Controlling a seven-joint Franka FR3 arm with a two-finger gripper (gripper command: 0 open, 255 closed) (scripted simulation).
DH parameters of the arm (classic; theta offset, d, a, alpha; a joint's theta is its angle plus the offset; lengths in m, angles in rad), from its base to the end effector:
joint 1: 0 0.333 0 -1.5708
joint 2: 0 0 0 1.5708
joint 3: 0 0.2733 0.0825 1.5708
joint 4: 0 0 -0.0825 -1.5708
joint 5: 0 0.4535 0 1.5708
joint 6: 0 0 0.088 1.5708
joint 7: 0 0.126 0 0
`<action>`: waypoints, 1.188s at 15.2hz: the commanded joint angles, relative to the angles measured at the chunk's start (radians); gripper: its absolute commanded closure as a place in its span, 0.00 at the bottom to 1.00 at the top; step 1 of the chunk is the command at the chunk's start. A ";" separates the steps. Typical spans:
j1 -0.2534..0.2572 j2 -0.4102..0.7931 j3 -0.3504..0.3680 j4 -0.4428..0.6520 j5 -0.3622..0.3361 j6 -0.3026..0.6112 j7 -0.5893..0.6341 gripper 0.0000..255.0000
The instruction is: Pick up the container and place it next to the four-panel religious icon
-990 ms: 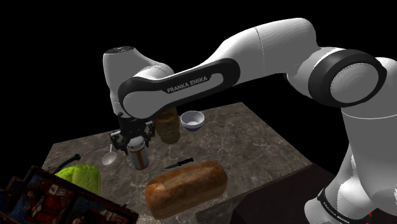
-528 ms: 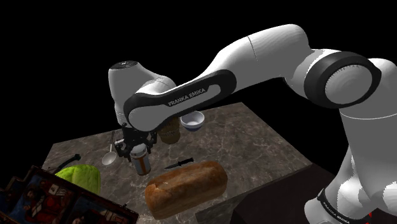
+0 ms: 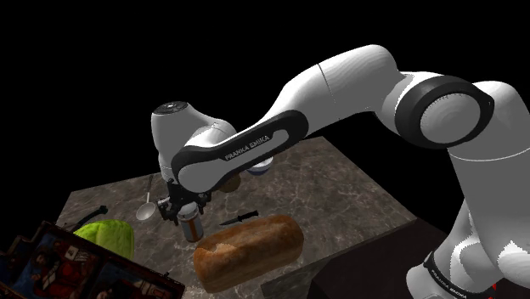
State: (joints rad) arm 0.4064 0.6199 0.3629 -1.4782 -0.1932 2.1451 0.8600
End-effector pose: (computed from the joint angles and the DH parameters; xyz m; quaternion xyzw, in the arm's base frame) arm 0.5721 0.4951 0.2530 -0.9983 0.0319 -0.0166 0.0456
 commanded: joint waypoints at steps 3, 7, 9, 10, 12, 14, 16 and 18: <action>0.002 0.019 -0.005 -0.023 -0.008 0.042 0.005 1.00; 0.003 0.026 -0.007 -0.028 -0.011 0.054 0.006 1.00; 0.003 0.026 -0.007 -0.028 -0.011 0.054 0.006 1.00; 0.003 0.026 -0.007 -0.028 -0.011 0.054 0.006 1.00; 0.003 0.026 -0.007 -0.028 -0.011 0.054 0.006 1.00; 0.003 0.026 -0.007 -0.028 -0.011 0.054 0.006 0.00; 0.003 0.026 -0.007 -0.028 -0.011 0.054 0.006 0.00; 0.003 0.026 -0.007 -0.028 -0.011 0.054 0.006 0.00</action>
State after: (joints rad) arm 0.4093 0.6460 0.3556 -1.5060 -0.2038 2.1989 0.8661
